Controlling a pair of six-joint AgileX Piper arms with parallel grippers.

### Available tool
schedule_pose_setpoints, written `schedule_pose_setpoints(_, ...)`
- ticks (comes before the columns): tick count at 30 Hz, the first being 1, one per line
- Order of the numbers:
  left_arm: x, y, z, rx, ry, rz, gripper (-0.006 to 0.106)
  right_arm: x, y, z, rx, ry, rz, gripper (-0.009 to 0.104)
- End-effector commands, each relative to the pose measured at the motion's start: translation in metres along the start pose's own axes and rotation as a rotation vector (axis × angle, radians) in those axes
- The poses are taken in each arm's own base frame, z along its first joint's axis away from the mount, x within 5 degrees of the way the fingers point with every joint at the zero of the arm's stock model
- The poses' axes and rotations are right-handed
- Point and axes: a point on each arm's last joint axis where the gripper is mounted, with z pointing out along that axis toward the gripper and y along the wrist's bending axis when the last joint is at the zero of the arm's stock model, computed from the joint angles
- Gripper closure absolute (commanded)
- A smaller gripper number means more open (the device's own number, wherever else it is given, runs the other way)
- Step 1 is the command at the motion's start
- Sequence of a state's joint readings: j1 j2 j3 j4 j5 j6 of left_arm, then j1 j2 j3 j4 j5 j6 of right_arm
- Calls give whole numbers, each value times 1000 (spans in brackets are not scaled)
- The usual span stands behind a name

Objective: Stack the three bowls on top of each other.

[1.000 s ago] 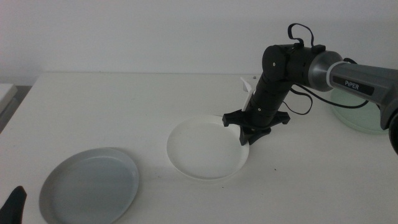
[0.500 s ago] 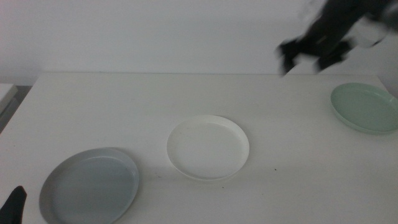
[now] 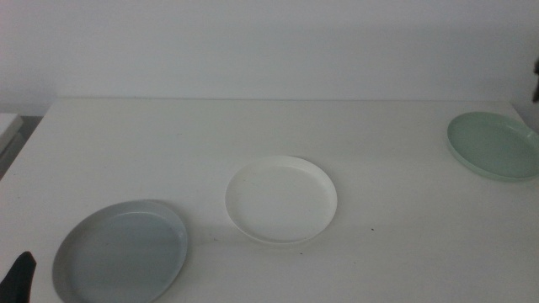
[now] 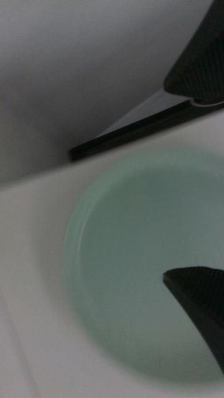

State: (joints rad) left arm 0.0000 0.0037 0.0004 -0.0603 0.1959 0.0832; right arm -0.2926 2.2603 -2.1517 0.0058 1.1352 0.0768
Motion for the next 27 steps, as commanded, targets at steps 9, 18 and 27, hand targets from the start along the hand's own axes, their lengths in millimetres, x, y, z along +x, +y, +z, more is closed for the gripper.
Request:
schedule_pose_setpoints(9, -2, 0, 0, 0, -18, -1, 7, 6, -38, 54, 7, 61, 81, 2)
schedule_pose_setpoints(18, -2, 0, 0, 0, -18, -1, 7, 17, -34, 87, -34, 141, 89, 9)
schedule_pose_setpoints(27, -2, 0, 0, 0, -18, -1, 7, 23, -33, 104, -45, 177, 97, 25)
